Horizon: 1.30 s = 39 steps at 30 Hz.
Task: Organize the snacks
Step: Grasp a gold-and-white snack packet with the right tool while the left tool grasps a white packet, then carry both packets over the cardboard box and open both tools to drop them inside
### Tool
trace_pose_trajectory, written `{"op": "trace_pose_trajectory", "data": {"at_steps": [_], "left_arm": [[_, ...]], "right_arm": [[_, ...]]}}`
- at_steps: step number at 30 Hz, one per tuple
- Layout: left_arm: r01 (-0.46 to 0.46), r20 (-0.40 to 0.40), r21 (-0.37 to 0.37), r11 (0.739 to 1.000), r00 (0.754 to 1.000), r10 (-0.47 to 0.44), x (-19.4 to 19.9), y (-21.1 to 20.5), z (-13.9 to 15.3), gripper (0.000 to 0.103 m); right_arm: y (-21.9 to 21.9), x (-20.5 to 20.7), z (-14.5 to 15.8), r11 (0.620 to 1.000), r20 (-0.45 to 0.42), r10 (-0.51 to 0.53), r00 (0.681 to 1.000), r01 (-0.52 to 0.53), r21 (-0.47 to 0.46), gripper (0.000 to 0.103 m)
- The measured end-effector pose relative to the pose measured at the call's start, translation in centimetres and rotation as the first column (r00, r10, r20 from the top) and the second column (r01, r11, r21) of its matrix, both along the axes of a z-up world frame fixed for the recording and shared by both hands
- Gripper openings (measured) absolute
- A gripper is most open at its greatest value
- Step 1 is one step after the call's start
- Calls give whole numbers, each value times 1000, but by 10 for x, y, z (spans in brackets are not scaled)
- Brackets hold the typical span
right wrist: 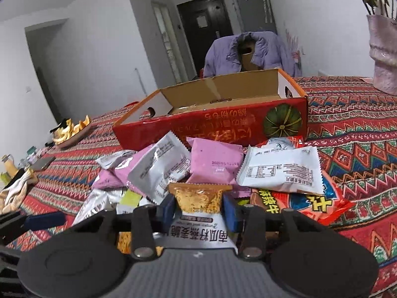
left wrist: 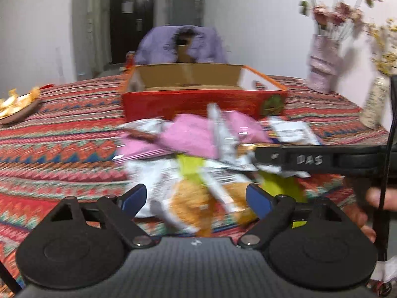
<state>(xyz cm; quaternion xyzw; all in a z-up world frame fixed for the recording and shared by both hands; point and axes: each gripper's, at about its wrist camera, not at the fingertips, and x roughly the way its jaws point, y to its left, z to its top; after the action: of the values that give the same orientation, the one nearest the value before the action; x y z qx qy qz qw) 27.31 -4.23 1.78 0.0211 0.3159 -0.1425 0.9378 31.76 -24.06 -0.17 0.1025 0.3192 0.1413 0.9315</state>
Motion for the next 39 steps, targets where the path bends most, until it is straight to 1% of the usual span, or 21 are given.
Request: {"op": "trace_pose_trajectory", "data": {"at_steps": [1,2,3,4,5,8,11,13,14,16,18,22,23,25,26,28,29,35,39], "left_arm": [[24,-9,-10,1000,1000,-24,2,-6,-1,84],[33,-23,-16,999,999,-34,5,-13,-3,79],[33,-43,-12,999,999,-33,9,-21,-6,71],[24,-61,3,1000,998,-23,14,-28,-9,68],[11,-65,18,1000,998,-10,16,-36,-12,62],[-21,-40,89,996,999,24,21,-61,-19,59],[-60,-19,179,982,998,65,24,-82,-30,58],[-104,16,203,974,995,103,23,-88,-35,57],[-120,16,199,973,993,119,23,-88,-35,57],[-160,-6,163,974,987,163,25,-86,-34,56],[-178,-34,118,977,982,183,26,-85,-33,42],[-206,-74,69,976,975,211,18,-81,-25,35],[-210,-71,65,976,974,214,13,-81,-23,29],[-213,-51,72,975,975,216,-2,-79,-17,24],[-201,-43,66,977,978,204,-11,-78,-12,19],[-183,-18,64,981,983,185,-27,-77,-5,16],[-179,-3,68,982,984,179,-36,-76,-2,12],[-175,66,54,983,983,172,-75,-66,13,12],[-163,108,37,986,981,158,-88,-54,28,12]], "right_arm": [[-3,-2,3,1000,3,7,1000,-7,7,39],[-8,-6,7,1000,9,15,1000,-15,14,39],[-13,-10,12,1000,23,22,999,-22,16,39],[-18,-14,16,1000,33,19,999,-19,15,39],[-24,-18,20,1000,46,12,999,-12,11,39],[-41,-24,24,1000,69,-9,998,8,10,39],[-59,-26,23,1000,56,-15,998,14,10,39],[-69,-30,24,1000,61,-12,998,11,8,39],[-74,-32,25,1000,66,-8,998,8,4,39],[-83,-37,25,1000,73,-10,997,10,-3,39],[-90,-42,25,1000,74,-13,997,13,-2,39],[-104,-55,27,1000,88,-12,996,12,4,39],[-105,-58,27,1000,92,-12,996,11,3,39],[-106,-65,28,1000,98,-6,995,6,5,39],[-107,-70,29,1000,103,-1,995,1,6,39],[-105,-77,28,1000,105,11,994,-11,4,39],[-104,-81,27,1000,106,13,994,-14,1,39],[-92,-112,29,1000,136,18,991,-19,2,39],[-83,-130,33,1000,158,0,988,-1,4,39]]}}
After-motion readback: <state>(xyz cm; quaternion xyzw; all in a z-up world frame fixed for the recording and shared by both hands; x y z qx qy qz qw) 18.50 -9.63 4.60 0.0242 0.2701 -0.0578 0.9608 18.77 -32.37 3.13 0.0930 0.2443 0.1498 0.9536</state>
